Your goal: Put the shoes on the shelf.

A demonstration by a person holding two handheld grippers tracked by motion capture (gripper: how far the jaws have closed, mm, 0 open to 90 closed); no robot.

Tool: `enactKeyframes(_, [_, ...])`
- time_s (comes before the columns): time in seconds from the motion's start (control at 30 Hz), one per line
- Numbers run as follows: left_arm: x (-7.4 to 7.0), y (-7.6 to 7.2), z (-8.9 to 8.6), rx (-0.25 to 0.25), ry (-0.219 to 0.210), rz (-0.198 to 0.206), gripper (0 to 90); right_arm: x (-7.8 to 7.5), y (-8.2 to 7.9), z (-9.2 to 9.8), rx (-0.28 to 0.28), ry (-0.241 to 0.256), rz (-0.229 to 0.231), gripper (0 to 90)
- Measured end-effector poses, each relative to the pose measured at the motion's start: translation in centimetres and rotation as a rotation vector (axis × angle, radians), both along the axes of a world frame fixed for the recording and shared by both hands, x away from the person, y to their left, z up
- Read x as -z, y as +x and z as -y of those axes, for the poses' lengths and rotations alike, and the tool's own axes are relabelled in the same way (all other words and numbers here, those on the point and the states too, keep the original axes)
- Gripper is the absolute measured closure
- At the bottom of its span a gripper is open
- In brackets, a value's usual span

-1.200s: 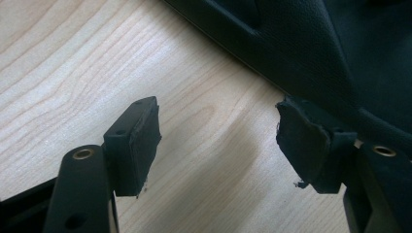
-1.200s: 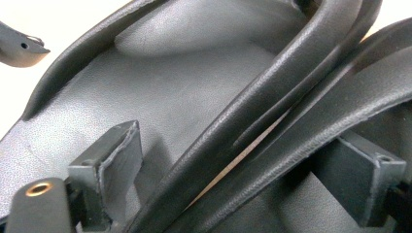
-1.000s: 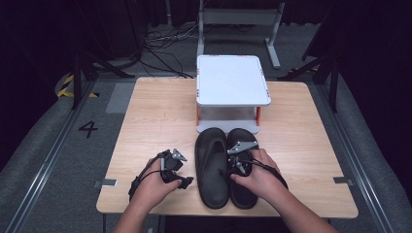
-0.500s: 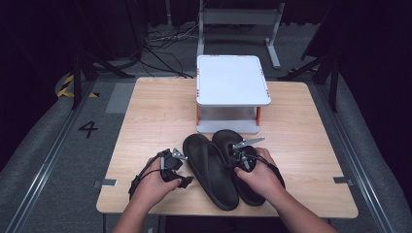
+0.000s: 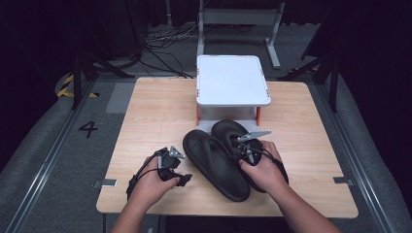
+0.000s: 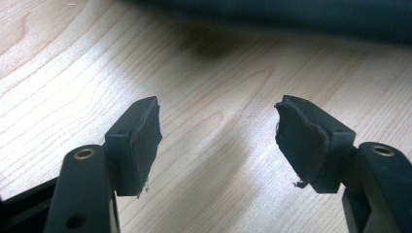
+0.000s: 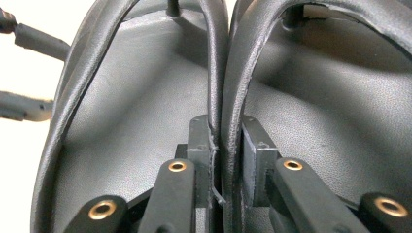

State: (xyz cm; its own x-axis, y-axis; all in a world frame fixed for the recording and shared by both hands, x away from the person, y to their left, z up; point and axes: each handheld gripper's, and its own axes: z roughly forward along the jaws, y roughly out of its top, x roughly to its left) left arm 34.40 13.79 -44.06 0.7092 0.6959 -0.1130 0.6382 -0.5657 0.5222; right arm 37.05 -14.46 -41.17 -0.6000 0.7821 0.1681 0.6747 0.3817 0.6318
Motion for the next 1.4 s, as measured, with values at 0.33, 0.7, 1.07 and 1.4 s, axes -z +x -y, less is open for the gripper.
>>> enactKeyframes(0.33, [0.0, 0.0, -0.1, -0.005, -0.004, 0.006, 33.4, -2.4, 2.6, 1.5, 0.091, 0.026, 0.053, 77.7])
enactKeyframes(0.7, [0.2, 0.1, 0.0, 0.009, -0.009, -0.009, 33.4, -2.8, 5.2, 2.2, 0.211, 0.085, 0.054, 77.6])
enactKeyframes(1.07, [0.4, 0.1, -0.2, 0.002, 0.0, -0.023, 33.3, -2.4, 7.5, 1.7, 0.309, 0.09, 0.049, 77.6])
enactKeyframes(1.4, [0.5, 0.2, -0.2, 0.007, 0.008, -0.032, 33.0, -2.0, 9.4, 0.8, 0.366, 0.08, 0.042, 77.6])
